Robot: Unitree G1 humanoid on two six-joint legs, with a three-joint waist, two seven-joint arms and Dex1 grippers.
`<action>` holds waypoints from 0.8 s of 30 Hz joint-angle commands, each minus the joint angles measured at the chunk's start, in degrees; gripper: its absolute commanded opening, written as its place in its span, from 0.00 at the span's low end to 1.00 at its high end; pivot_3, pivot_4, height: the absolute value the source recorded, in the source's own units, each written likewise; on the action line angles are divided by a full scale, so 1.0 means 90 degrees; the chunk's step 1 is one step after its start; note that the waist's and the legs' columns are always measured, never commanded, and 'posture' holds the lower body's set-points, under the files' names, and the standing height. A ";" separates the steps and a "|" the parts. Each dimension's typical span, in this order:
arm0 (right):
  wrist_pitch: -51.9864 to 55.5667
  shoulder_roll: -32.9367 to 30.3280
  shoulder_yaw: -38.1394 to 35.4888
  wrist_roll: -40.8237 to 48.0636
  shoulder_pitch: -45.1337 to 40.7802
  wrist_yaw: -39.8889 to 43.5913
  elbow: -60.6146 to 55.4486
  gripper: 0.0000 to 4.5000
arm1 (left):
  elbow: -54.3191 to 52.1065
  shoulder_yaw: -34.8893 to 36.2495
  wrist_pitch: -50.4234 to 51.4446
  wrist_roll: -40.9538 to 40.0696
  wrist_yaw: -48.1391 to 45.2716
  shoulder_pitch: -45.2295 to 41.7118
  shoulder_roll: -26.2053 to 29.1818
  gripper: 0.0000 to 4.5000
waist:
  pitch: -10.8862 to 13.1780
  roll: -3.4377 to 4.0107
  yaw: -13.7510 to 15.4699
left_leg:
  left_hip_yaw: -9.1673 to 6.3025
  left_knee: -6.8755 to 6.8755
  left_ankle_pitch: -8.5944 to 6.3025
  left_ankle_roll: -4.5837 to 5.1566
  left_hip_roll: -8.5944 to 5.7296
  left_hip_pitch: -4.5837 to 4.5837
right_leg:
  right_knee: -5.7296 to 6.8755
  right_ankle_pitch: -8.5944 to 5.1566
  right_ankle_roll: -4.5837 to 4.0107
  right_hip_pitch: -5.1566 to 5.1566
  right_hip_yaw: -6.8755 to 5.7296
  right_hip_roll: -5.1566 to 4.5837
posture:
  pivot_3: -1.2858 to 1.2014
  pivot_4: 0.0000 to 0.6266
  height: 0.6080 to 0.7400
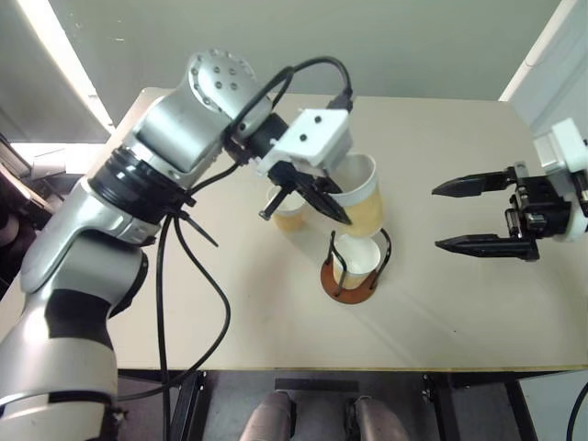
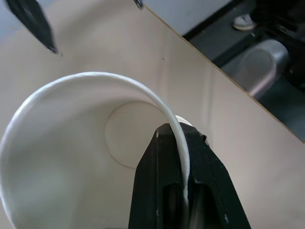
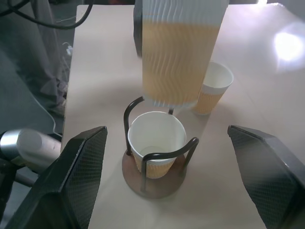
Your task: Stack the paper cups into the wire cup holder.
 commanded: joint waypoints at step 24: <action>0.0139 -0.0298 -0.1041 0.0434 0.0783 -0.0532 -0.0638 0.93 | 0.0858 -0.0773 -0.1761 0.0887 -0.0215 -0.0047 -0.0827 0.15 | 0.0000 0.0000 0.0075 | 0.0006 0.0016 -0.0003 0.0012 -0.0001 -0.0014 | -0.0002 0.0005 0.0010 -0.0002 0.0000 0.0000 | 0.52 0.24 1.00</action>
